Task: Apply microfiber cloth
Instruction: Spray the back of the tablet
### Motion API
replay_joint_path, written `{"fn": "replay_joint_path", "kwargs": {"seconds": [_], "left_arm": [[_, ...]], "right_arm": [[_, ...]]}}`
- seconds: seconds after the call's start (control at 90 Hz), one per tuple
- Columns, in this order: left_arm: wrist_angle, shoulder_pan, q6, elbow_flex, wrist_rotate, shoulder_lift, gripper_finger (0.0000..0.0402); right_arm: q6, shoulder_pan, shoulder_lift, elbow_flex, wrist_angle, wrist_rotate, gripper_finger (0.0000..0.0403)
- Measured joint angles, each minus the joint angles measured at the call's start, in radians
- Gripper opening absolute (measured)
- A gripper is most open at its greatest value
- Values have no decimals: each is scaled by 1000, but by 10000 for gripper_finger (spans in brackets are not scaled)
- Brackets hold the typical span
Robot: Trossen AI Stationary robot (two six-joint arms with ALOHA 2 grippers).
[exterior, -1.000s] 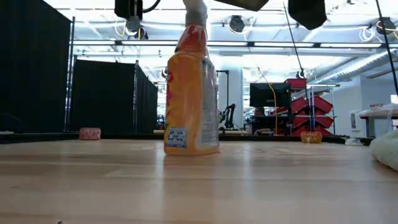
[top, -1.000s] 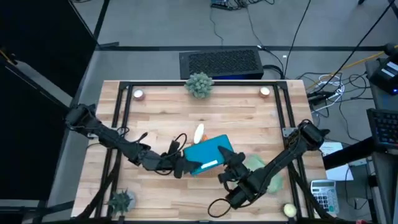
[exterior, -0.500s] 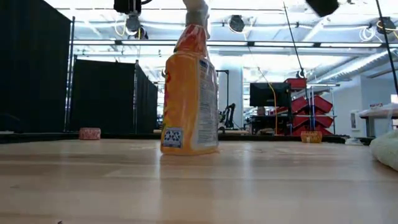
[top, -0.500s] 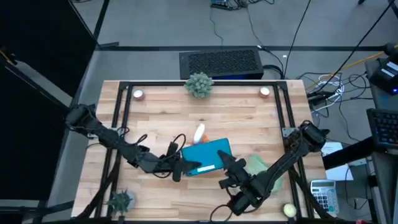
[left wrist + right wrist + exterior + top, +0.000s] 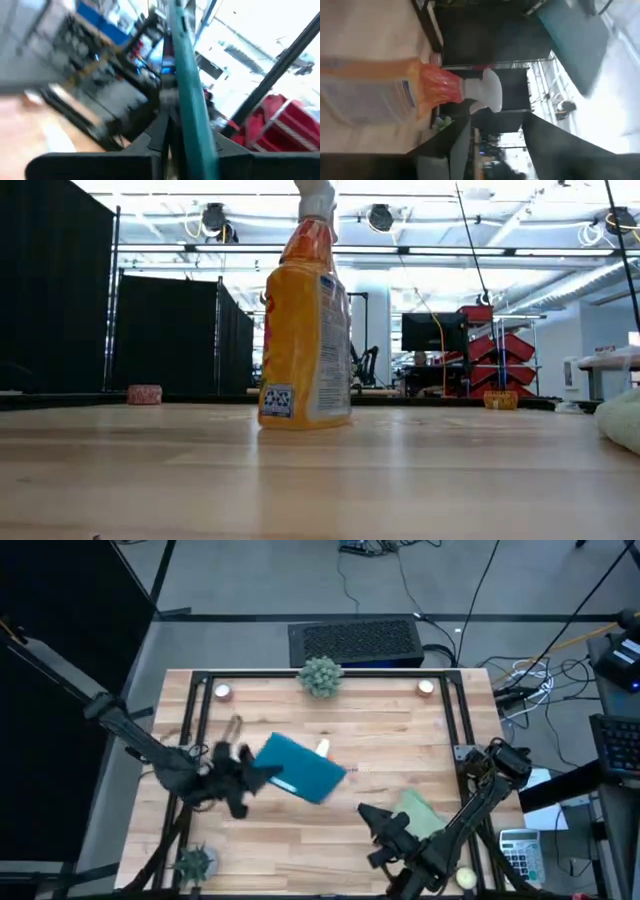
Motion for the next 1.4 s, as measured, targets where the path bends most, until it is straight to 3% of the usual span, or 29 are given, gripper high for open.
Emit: {"fn": "replay_joint_path", "kwargs": {"seconds": [0.067,0.156,0.4,0.533,0.756,0.967,1.133,1.256,1.4], "left_arm": [[-48,3,113,0,-51,-60,14],[-146,22,192,0,-115,-122,7],[-440,99,188,0,-123,-179,5],[-689,142,75,0,-127,-176,5],[-1089,268,-198,-7,1,-108,5],[-968,321,-161,-76,193,-13,4],[-853,339,-150,-124,220,88,4],[-746,327,-151,-131,309,138,4],[-701,297,-178,-133,344,187,4]], "right_arm": [[117,-7,0,0,7,-23,169],[297,-41,-3,0,8,-131,172],[648,-145,-5,0,7,-470,176],[764,-183,-5,0,7,-539,176],[852,-244,-5,0,8,-600,176],[741,-356,-6,-1,6,-667,176],[617,-454,-6,-42,57,-732,176],[542,-492,-6,-87,173,-801,176],[501,-514,-6,-107,219,-797,176]]}}
